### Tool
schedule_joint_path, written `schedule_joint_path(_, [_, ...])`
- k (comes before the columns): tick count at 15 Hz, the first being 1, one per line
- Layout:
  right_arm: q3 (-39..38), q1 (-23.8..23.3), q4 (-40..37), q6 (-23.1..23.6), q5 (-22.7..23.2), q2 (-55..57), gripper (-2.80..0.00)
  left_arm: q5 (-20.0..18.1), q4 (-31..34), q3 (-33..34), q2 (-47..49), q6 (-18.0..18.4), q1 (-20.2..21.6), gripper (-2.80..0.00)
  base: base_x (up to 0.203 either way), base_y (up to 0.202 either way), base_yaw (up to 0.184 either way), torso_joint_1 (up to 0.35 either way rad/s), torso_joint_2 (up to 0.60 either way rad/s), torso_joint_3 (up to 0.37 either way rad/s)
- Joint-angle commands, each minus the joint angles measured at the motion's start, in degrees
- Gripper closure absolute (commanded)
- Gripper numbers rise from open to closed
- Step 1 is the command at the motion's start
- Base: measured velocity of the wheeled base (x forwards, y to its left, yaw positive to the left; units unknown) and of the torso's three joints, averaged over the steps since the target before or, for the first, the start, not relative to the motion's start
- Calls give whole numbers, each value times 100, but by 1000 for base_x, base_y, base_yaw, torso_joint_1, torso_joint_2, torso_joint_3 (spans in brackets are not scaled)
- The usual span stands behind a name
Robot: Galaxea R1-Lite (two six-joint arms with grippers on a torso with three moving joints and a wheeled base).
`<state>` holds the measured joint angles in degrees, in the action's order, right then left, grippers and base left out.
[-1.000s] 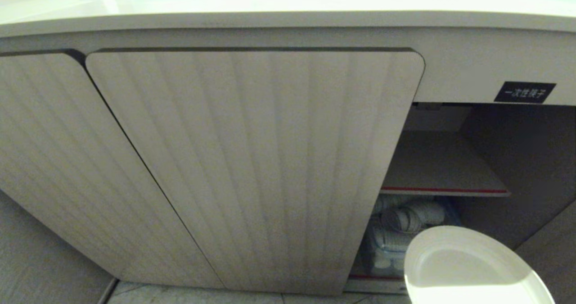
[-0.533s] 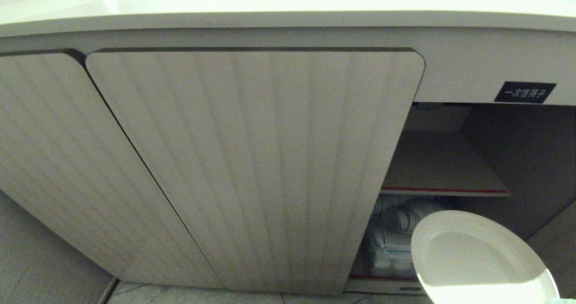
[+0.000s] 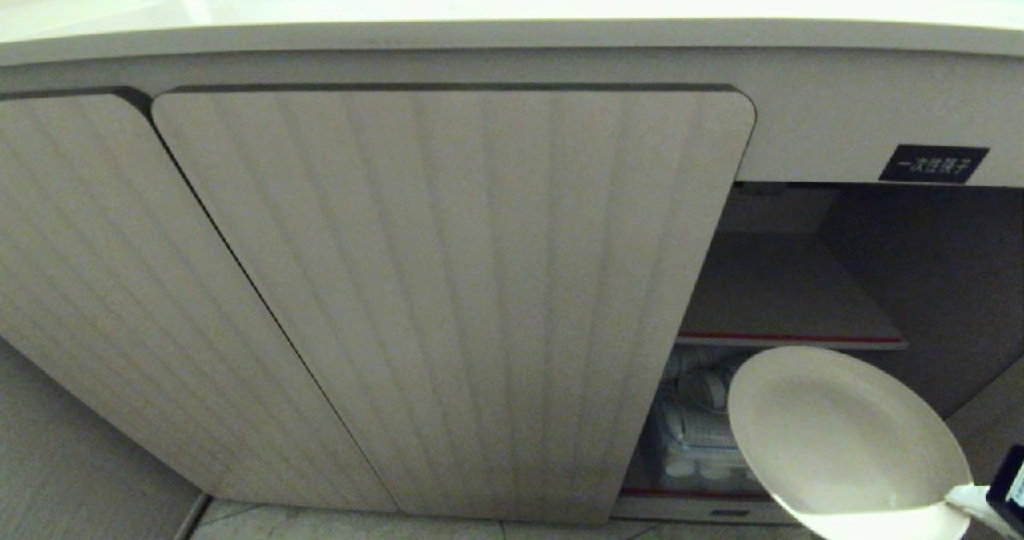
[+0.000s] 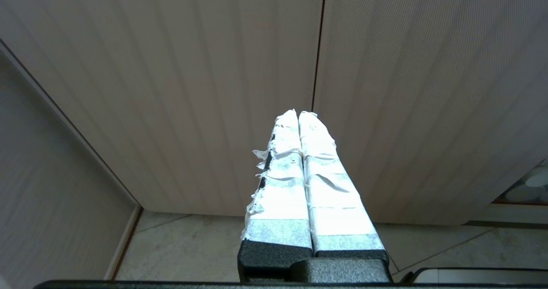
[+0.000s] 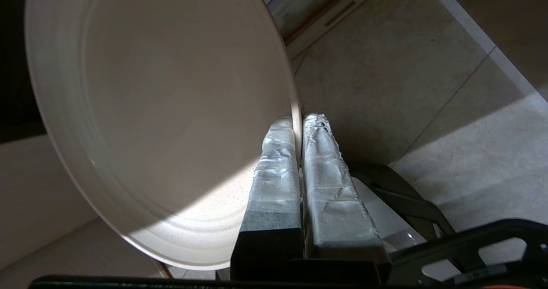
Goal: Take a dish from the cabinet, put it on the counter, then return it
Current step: Put it back into the cabinet
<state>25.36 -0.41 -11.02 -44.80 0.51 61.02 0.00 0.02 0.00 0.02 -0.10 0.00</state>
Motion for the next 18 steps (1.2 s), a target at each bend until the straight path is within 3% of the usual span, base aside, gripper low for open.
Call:
schedule_joint_path(1, [11, -20, 150, -27, 3, 370, 0, 0, -2, 0, -2, 1, 0, 0, 0, 0, 0, 0, 0, 0])
schedule_joint_path(8, [588, -20, 563, -392, -7, 1428, 0, 0, -2, 0, -2, 1, 0, 0, 0, 0, 0, 0, 0, 0])
schedule_joint_path(18, [621, -301, 1592, -609, -22, 2181, 0, 0, -2, 0, -2, 0, 0, 0, 0, 0, 0, 0, 0, 0])
